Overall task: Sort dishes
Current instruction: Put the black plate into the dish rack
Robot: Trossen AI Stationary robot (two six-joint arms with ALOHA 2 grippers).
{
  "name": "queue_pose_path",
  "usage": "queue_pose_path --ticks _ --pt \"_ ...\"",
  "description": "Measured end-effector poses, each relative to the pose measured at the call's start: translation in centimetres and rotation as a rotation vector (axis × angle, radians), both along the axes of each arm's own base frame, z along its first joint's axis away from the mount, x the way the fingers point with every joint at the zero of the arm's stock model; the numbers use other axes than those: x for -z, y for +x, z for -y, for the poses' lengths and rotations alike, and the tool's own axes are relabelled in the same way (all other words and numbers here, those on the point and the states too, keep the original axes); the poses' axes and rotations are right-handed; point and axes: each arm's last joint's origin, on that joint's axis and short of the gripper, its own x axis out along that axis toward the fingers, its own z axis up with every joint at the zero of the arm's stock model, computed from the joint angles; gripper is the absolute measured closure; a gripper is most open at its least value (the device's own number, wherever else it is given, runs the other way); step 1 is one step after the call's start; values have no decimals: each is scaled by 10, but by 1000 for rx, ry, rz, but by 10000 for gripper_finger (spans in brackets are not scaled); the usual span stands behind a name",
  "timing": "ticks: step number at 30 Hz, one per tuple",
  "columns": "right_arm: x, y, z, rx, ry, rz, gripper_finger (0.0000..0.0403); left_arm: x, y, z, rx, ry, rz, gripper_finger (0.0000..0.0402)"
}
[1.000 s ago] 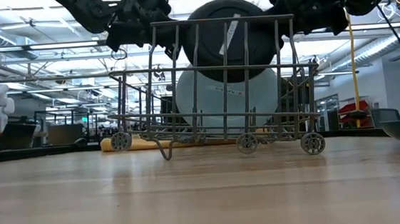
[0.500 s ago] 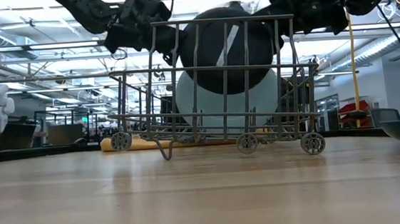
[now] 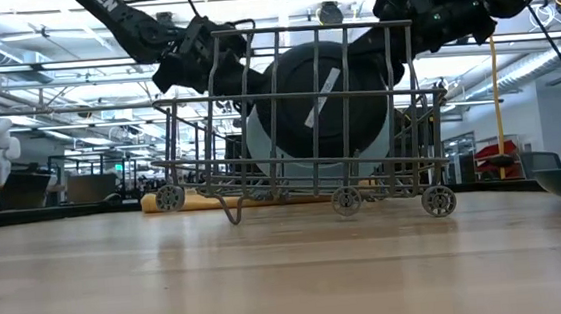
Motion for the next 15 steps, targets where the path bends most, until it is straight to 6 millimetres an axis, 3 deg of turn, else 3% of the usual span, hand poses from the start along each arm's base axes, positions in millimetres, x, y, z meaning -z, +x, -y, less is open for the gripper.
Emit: queue_pose_path --ticks 11,15 --pt "-1 4 -6 105 -34 -5 197 -7 0 -9 -53 44 33 389" --pt "-1 5 -7 115 -24 -8 201 -7 0 -10 -69 50 29 366"
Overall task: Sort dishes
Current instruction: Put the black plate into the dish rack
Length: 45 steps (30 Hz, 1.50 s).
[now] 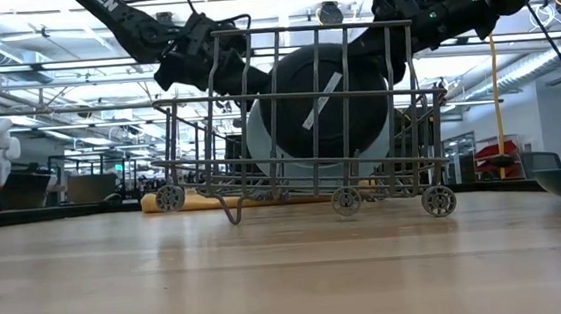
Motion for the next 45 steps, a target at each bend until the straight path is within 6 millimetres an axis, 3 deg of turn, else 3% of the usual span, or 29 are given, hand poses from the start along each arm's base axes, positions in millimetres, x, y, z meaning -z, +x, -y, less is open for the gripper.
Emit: queue_pose_path --ticks 4,15,30,38,45 --pt "1 0 -1 16 32 -3 201 0 0 -2 -53 19 -19 345" --pt "2 3 -3 92 60 -7 202 3 -1 -2 -82 -55 -71 340" --pt "24 19 3 156 118 -60 192 7 -4 0 -113 -136 -142 336" --pt "21 20 3 169 116 -50 143 8 -3 -4 -203 -101 -163 274" --pt "17 18 1 164 112 -35 141 8 -7 -10 -247 -112 -165 266"
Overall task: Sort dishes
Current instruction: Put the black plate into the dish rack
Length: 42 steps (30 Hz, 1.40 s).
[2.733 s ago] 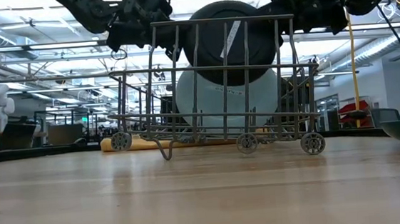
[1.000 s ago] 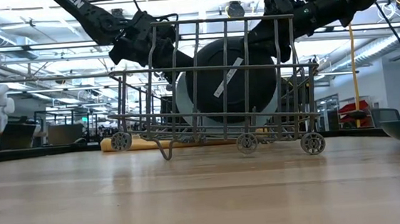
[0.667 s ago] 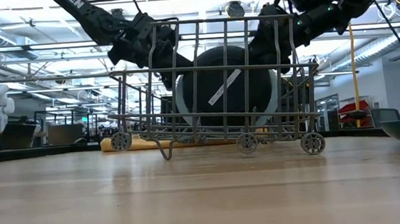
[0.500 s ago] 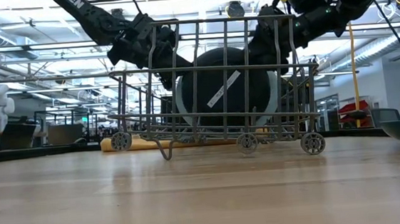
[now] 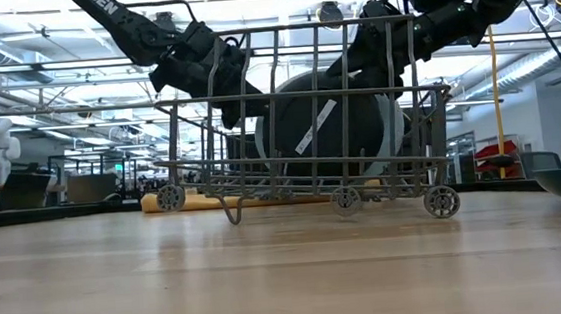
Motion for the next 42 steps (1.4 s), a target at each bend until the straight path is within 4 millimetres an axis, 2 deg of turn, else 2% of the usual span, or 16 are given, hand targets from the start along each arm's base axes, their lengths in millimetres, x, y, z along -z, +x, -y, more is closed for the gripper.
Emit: queue_pose_path --ticks 15,22,26,31,36,42 --pt "-20 -10 -2 36 -113 59 146 0 0 0 1 -29 1 265" --pt "-40 -11 -1 100 -225 90 147 -3 1 -1 -9 -29 22 265" --pt "-48 -8 -4 19 -219 86 147 -4 2 -2 -41 -28 27 265" --pt "-38 -4 -20 -100 -164 -18 153 -6 2 -3 -44 -18 42 265" --pt "-28 4 -35 -157 -146 -71 181 -10 4 -3 -37 -19 78 265" --pt "-17 10 -33 -22 -161 -138 216 -34 0 2 28 -14 201 265"
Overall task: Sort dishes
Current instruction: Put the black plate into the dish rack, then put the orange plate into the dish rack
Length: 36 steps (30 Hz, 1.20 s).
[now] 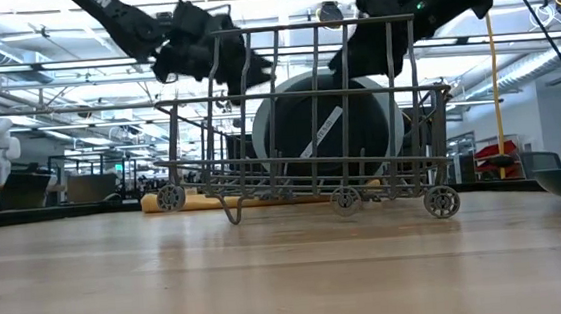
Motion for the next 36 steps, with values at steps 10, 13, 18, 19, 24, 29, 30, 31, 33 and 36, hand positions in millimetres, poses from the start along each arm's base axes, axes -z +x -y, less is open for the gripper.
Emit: queue_pose_path --ticks 10,13,18,19,24,29,30,31,33,36 --pt "-11 -2 16 276 -194 58 226 -46 -6 42 163 81 135 265" --pt "-20 -1 14 252 -252 106 226 -47 -1 53 202 78 135 265" --pt "-51 -3 -4 87 -251 83 225 -38 7 70 219 93 68 265" --pt "-58 -6 -9 65 -234 46 225 -35 9 74 213 100 43 265" --pt "-90 -25 -34 78 -111 -171 225 -25 15 89 127 161 -69 265" --pt "-104 -42 -61 67 21 -325 225 -23 21 104 111 192 -96 265" --pt "-104 -45 -67 61 46 -347 225 -23 22 108 120 194 -96 265" --pt "-103 -47 -72 60 73 -366 225 -23 22 110 127 194 -96 265" --pt "-101 -51 -81 62 129 -384 225 -23 24 116 137 191 -98 265" --pt "-96 -57 -97 46 206 -443 225 -22 27 126 140 178 -107 265"
